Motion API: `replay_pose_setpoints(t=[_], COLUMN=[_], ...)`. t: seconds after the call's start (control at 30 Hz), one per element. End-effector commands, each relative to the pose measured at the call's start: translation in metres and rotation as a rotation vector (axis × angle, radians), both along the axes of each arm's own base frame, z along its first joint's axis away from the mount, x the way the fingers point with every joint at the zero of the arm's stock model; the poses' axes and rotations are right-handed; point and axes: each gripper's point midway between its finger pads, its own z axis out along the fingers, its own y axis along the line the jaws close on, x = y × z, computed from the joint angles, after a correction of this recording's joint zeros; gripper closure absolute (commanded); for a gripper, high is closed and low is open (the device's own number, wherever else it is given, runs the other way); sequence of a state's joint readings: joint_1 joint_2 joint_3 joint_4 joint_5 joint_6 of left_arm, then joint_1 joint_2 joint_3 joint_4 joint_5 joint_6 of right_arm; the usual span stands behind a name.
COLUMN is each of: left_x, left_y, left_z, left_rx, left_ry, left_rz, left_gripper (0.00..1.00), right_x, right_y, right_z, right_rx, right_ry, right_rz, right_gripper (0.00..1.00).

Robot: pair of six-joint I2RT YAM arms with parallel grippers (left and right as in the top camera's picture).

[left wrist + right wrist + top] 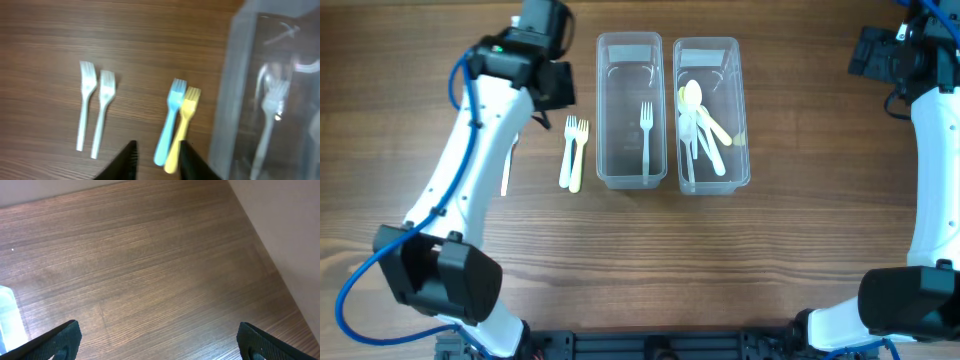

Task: Pack container
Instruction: 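Carry the white fork into the left container and open the left gripper, then move the left gripper back and grasp the light blue fork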

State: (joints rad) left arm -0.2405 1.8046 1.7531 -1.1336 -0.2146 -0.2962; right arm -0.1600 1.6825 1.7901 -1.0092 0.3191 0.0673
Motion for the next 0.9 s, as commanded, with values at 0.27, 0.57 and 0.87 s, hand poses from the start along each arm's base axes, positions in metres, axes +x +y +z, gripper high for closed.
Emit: replay_pose_setpoints(t=[0.27, 0.57, 0.87], left_x=[-0.018, -0.034, -0.018], left_y=[0.017, 0.015, 0.001], left_z=[-0.071, -0.118, -0.119], left_rx=[-0.059, -0.034, -0.07], left_ry=[0.138, 0.196, 0.129], left_rz=[0.039, -0.081, -0.193], left_gripper=[0.84, 0.73, 0.83], right_x=[0.001, 0.001, 0.001], right_y=[-0.002, -0.002, -0.002], right_z=[0.002, 0.002, 0.002], right_rx=[-0.008, -0.008, -0.008], right_ry=[-0.008, -0.008, -0.008], right_rz=[-0.018, -0.018, -0.018], right_gripper=[0.0, 0.0, 0.0])
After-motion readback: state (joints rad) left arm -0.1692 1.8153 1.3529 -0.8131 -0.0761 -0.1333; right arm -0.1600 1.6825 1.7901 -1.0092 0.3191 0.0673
